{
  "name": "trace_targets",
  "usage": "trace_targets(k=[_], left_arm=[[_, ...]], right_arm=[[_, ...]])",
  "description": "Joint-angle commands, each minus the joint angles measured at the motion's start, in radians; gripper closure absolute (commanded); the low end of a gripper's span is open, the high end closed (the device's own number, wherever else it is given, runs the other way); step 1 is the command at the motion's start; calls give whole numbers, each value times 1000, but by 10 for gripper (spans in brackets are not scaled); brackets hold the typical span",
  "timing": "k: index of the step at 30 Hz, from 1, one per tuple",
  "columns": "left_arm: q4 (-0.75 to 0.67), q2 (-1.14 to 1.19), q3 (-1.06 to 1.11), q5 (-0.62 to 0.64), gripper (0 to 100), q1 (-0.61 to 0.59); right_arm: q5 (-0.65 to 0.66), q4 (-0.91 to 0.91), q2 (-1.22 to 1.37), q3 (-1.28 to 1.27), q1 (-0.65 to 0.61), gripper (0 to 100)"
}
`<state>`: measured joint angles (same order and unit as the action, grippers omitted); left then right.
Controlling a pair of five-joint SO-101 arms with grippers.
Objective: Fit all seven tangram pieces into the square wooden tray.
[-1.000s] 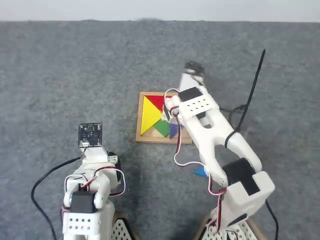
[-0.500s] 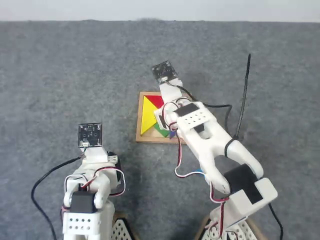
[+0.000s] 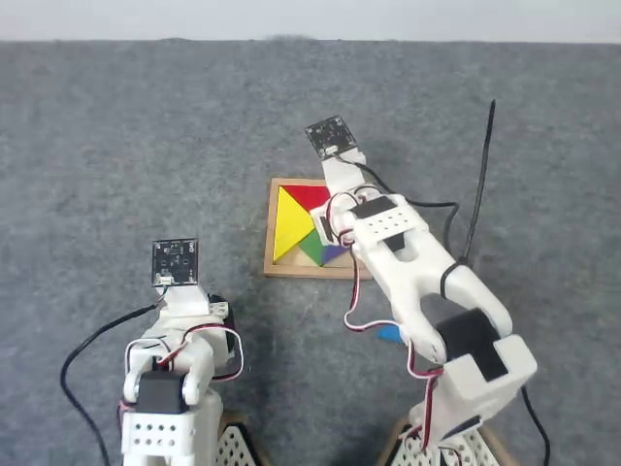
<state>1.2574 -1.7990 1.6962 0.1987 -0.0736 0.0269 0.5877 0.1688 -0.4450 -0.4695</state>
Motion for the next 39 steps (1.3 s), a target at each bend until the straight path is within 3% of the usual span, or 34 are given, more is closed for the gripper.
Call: trace_targets(k=[1, 9, 32, 39], left_arm=[[5, -20, -13, -15, 986, -6], [5, -20, -13, -15, 986, -6], [5, -20, -13, -15, 986, -6], [5, -20, -13, -15, 986, -6]], right_arm=[[11, 22, -2, 41, 18, 993], [11, 120, -4, 34, 48, 993], [15, 90, -251, -169, 84, 993], [17, 162, -549, -301, 81, 993]])
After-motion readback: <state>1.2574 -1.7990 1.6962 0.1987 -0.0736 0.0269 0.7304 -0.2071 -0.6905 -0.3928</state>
